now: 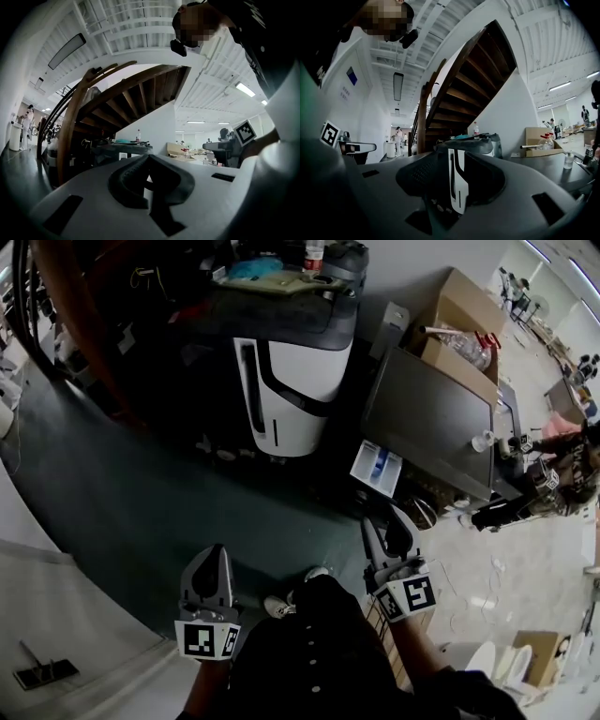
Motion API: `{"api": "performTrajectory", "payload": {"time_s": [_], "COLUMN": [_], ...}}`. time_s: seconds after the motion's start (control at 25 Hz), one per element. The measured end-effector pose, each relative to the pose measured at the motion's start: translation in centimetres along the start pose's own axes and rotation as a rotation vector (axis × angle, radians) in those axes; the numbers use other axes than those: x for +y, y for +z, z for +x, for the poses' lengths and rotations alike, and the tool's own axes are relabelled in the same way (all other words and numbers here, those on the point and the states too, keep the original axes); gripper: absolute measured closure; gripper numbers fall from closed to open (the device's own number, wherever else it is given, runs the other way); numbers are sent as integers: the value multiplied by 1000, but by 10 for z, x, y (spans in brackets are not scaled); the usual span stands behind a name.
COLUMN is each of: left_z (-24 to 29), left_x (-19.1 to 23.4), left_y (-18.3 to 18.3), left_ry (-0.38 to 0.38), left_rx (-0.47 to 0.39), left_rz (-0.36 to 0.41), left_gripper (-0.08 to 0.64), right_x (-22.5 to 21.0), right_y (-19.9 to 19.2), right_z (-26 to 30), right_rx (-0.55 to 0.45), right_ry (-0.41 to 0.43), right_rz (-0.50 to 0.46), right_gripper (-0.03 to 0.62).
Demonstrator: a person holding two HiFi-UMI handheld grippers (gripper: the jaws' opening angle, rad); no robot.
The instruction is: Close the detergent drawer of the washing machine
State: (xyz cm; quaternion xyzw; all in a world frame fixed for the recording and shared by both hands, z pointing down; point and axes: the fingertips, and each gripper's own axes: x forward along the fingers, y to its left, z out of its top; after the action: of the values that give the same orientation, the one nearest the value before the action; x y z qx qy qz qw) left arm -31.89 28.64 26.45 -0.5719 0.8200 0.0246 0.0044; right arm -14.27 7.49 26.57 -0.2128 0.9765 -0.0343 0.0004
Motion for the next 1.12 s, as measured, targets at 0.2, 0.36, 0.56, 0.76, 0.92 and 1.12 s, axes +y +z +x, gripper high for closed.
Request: {"api": "performTrajectory", "payload": {"time_s": [0.2, 0.36, 0.56, 0.76, 0.92, 1.12], "left_z": [32, 61, 103, 147, 175, 207], "left_x": [-8, -14, -20, -35, -50, -78], "left_y": [-5, 0, 3, 7, 4, 2], "left_ry": [-41, -84, -130, -189, -232, -287], "left_rx": [13, 12, 14, 14, 21, 27], "left_rz": [2, 16, 32, 51, 58, 66], "left_gripper": [545, 545, 545, 545, 545, 545], "right_x": [-28, -48, -80, -114, -138, -165], "right_y": [-2, 6, 2, 2, 0, -14], "right_z": [11, 22, 33, 38, 38, 27], "right_rx": [-17, -47, -50, -52, -69, -39], "right_ry": [-55, -98, -152, -210, -250, -312], "right_rz": [27, 31, 49, 53, 66, 82], "right_gripper": [420, 420, 420, 420, 420, 420]}}
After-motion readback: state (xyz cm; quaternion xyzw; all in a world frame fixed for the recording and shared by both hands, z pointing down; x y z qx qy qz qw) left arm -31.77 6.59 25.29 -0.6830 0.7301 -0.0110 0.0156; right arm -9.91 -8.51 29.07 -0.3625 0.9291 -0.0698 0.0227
